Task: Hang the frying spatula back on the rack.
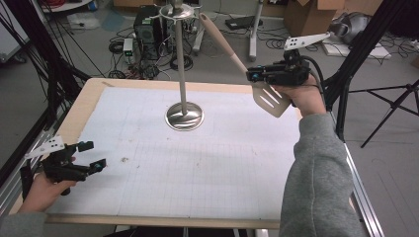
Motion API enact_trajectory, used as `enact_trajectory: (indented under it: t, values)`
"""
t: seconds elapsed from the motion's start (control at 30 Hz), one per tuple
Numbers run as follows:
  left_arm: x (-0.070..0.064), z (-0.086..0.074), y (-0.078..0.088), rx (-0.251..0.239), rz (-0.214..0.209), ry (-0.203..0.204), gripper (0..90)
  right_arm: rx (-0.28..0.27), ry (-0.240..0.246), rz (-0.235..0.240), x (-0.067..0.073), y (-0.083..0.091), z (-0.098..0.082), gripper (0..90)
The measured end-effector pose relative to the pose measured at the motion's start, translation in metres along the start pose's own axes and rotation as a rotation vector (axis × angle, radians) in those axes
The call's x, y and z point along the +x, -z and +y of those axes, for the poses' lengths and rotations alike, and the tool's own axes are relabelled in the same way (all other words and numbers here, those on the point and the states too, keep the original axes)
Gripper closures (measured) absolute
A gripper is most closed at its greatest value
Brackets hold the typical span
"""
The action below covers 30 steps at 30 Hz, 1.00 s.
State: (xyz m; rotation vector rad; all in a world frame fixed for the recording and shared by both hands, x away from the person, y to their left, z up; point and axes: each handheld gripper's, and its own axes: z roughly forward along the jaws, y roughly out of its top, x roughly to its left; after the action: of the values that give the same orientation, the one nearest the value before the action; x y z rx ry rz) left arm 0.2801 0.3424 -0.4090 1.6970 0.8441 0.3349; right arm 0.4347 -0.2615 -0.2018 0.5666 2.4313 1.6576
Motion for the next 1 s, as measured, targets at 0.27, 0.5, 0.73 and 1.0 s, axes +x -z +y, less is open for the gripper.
enact_trajectory:
  t: [0.27, 0.5, 0.73, 1.0]
  values:
    - [0.000, -0.002, 0.004, -0.002, 0.009, 0.005, 1.8, -0.006, -0.028, 0.016, -0.005, -0.001, 0.001, 77.6]
    - [0.001, -0.003, 0.006, -0.002, 0.014, 0.007, 1.8, 0.003, -0.044, 0.026, -0.008, -0.004, 0.001, 77.6]
    - [0.003, -0.004, 0.007, 0.000, 0.017, 0.012, 1.8, 0.007, -0.049, 0.026, -0.013, -0.008, -0.001, 77.6]
    - [0.005, -0.006, 0.006, 0.004, 0.021, 0.020, 1.8, 0.005, -0.069, 0.043, -0.020, -0.011, -0.004, 77.6]
